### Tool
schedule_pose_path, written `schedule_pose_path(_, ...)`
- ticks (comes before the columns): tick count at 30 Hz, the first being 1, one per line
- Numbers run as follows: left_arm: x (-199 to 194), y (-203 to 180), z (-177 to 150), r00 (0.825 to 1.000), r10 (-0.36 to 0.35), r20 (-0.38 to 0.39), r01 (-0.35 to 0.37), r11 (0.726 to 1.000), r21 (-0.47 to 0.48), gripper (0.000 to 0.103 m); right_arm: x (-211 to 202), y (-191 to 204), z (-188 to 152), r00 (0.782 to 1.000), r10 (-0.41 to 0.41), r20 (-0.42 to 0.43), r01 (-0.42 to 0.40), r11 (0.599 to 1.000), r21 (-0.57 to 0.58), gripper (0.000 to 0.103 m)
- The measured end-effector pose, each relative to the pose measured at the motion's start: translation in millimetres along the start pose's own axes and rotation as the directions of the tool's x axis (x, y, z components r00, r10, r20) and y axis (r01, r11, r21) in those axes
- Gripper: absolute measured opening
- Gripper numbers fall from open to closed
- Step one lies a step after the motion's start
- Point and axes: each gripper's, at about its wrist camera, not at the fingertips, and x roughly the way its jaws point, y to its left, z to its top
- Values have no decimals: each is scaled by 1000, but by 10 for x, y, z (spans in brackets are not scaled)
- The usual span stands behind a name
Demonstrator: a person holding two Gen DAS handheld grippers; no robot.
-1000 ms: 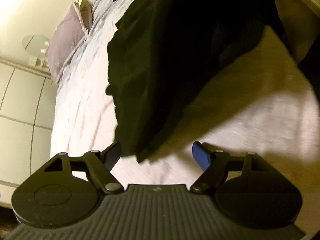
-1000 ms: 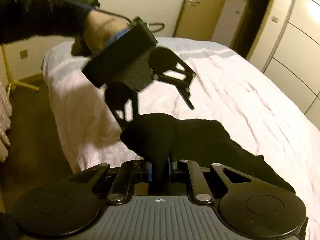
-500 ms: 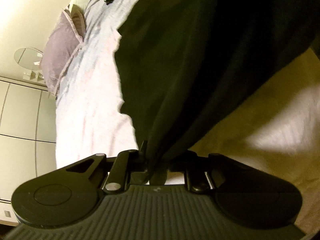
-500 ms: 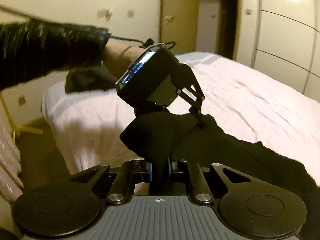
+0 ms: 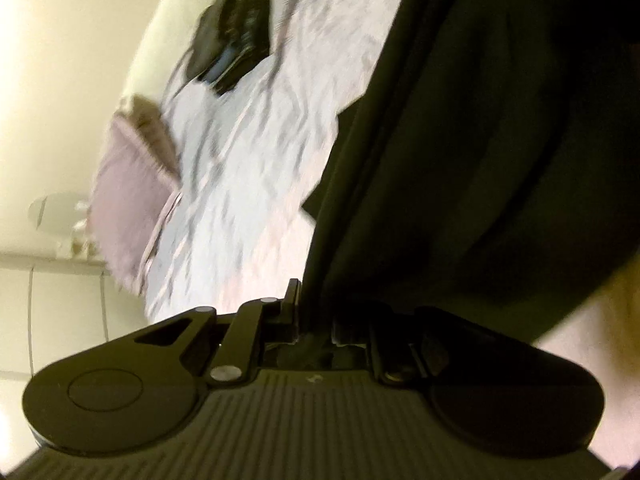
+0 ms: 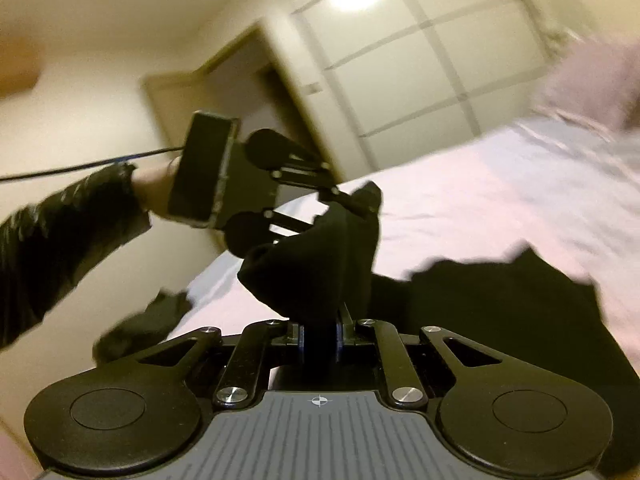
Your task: Fold clothes
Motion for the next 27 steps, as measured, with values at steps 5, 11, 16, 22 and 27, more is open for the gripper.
schedule_pose_path(5, 550, 37, 417, 998, -65, 26, 64, 997, 42, 13, -310, -585, -169, 998, -65, 15, 61, 982, 176, 11)
schedule_pose_path(11, 1215, 8, 863, 988, -148, 50, 144, 986, 83, 12, -682, -1151, -318, 989, -147, 1, 138, 932, 336, 11)
schedule_pose_path(16, 1424, -10, 928, 988, -148, 47, 146, 989, 33, 15, -901, -1320, -445, 977, -208, -45, 208, 898, 388, 15)
schedule_pose_path(22, 1104, 324, 703, 992, -64, 104, 87, 968, -233, 47, -1173, -902, -342, 909, -414, -52, 417, 907, 64, 61)
schedule_pose_path(27, 728, 316, 417, 997, -27, 78, 56, 916, -397, 47, -1044, -229, -406, 867, -497, -22, 405, 731, -550, 61)
